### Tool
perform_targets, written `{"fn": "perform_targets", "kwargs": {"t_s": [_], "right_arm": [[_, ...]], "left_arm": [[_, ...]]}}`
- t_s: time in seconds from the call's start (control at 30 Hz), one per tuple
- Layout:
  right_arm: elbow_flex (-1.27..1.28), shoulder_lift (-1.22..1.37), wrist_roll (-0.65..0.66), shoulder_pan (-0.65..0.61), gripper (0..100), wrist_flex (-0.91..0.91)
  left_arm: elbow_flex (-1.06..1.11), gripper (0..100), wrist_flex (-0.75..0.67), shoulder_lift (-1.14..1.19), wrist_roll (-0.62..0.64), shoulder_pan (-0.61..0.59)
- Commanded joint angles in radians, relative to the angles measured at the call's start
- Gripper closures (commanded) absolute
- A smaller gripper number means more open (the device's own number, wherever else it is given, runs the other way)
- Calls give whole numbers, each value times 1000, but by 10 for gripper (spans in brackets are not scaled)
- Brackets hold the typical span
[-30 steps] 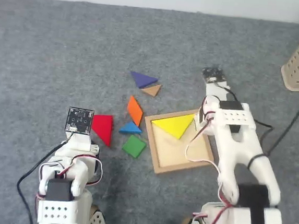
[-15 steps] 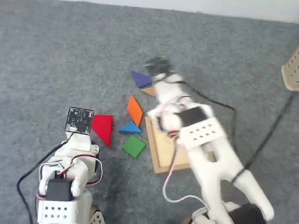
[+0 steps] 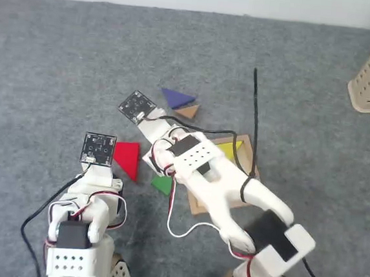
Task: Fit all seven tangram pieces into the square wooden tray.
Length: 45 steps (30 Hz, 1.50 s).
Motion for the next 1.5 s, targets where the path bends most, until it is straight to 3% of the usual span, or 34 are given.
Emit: {"fn": "perform_targets", "kwargs": {"t_s": [0.0, 0.27, 0.53, 0.73, 0.97, 1.2, 1.47], "right_arm": [[-58, 13, 20, -7, 693, -39], [-54, 36, 18, -4, 693, -35], [-52, 8, 12, 88, 693, -18], [-52, -93, 11, 47, 693, 102], [-3, -119, 20, 41, 699, 120], [-8, -180, 20, 125, 819, 254], [193, -588, 21, 269, 979, 460]], "left_arm": [[-5, 989, 3, -6, 6, -3], [-5, 989, 3, -6, 6, -3], [-5, 989, 3, -6, 6, -3], [-5, 989, 3, -6, 6, -3], [-5, 989, 3, -6, 6, -3], [-5, 989, 3, -6, 6, -3], [-5, 989, 3, -6, 6, -3]]}}
